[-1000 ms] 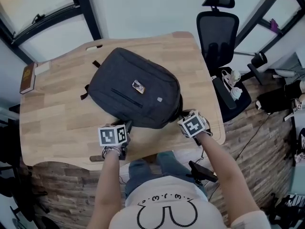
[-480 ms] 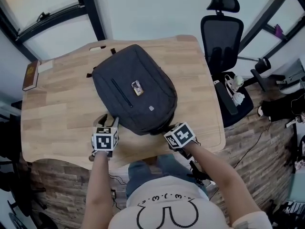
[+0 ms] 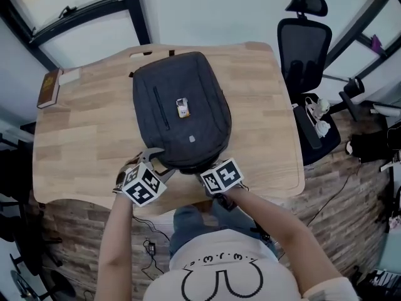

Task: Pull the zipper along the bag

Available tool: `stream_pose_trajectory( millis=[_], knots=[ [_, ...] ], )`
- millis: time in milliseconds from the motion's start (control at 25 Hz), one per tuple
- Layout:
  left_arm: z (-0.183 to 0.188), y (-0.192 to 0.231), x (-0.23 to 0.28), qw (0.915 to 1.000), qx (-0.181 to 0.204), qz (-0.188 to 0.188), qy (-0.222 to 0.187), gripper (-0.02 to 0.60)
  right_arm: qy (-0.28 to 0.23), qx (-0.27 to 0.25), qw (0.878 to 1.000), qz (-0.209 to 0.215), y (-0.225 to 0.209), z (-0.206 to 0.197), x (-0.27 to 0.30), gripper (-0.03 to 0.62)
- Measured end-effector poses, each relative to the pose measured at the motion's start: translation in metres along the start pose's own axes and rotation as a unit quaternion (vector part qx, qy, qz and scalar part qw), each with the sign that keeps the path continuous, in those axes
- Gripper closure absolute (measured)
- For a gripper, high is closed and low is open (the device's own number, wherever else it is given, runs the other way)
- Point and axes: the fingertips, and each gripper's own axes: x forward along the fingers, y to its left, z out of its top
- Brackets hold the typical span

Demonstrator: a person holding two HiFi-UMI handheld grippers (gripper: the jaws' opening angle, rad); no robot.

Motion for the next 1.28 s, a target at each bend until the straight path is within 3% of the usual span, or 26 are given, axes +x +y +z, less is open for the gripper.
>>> stream_pose_trajectory(
  millis=[80, 160, 200, 280, 440, 760, 1040, 1280],
  knots=[
    [-0.005, -0.007, 0.014, 0.9966, 0.069, -0.002, 0.044, 0.359, -0.018, 0.005, 1.000, -0.007, 0.004, 0.003, 0.003, 0.542],
    [-0.012, -0.008, 0.025, 0.9872, 0.136, 0.014, 0.082, 0.370, -0.030, 0.008, 0.999, -0.016, 0.007, 0.004, 0.005, 0.542],
    [-0.015, -0.009, 0.028, 0.9817, 0.164, 0.018, 0.095, 0.453, -0.033, 0.006, 0.999, -0.022, 0.008, 0.004, 0.006, 0.542],
    [-0.019, -0.009, 0.030, 0.9761, 0.190, 0.020, 0.103, 0.501, -0.032, -0.010, 0.999, -0.039, 0.007, 0.003, 0.005, 0.542],
    [-0.017, -0.011, 0.028, 0.9768, 0.194, 0.003, 0.091, 0.518, -0.015, -0.060, 0.996, -0.070, 0.001, -0.001, -0.002, 0.542],
    [-0.017, -0.021, 0.026, 0.9767, 0.199, -0.011, 0.080, 0.525, 0.025, -0.101, 0.989, -0.105, -0.033, -0.011, -0.033, 0.540],
    [-0.021, -0.022, 0.022, 0.9759, 0.202, -0.006, 0.083, 0.528, 0.032, -0.099, 0.982, -0.158, -0.087, -0.006, -0.063, 0.539],
    [-0.022, -0.021, 0.021, 0.9787, 0.188, -0.011, 0.082, 0.528, 0.016, -0.063, 0.971, -0.232, -0.143, 0.016, -0.072, 0.531]
  ],
)
